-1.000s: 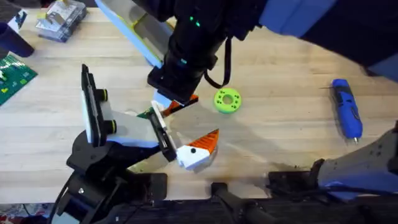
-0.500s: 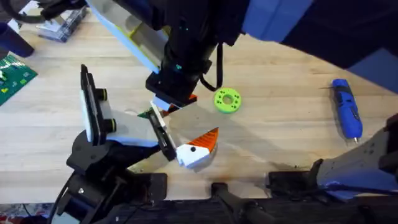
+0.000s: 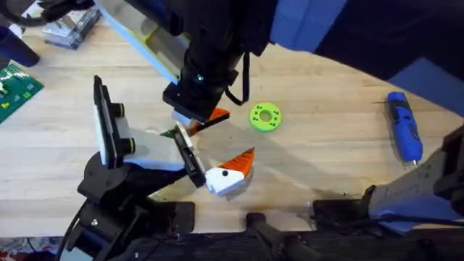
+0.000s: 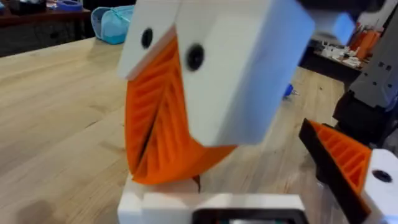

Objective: Pick up the gripper from the table and insert it into the empty holder that is missing its gripper. Then pick up a screw, insert it into the mounting hole, and use the screwdriver to tighten it. Finally, clean up the table by picking up the vegetable and placing it into the bucket.

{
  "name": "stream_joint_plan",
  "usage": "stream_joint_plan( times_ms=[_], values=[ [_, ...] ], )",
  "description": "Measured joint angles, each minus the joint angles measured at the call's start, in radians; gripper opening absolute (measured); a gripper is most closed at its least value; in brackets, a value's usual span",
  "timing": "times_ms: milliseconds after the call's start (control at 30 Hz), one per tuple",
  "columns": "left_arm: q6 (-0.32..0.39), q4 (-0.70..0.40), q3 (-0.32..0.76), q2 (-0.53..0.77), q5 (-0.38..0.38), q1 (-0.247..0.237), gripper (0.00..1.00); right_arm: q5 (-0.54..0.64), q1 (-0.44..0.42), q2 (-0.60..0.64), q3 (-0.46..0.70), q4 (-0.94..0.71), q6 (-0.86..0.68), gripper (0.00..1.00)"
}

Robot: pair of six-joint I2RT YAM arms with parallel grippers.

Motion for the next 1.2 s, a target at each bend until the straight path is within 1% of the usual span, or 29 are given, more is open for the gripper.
stream_joint_plan(
  times_ms=[1200],
  values=[
    [-0.004,-0.001,0.0,0.0,0.019,0.0,0.986,-0.003,0.001,0.0,0.005,-0.037,0.0,0.012]
  ],
)
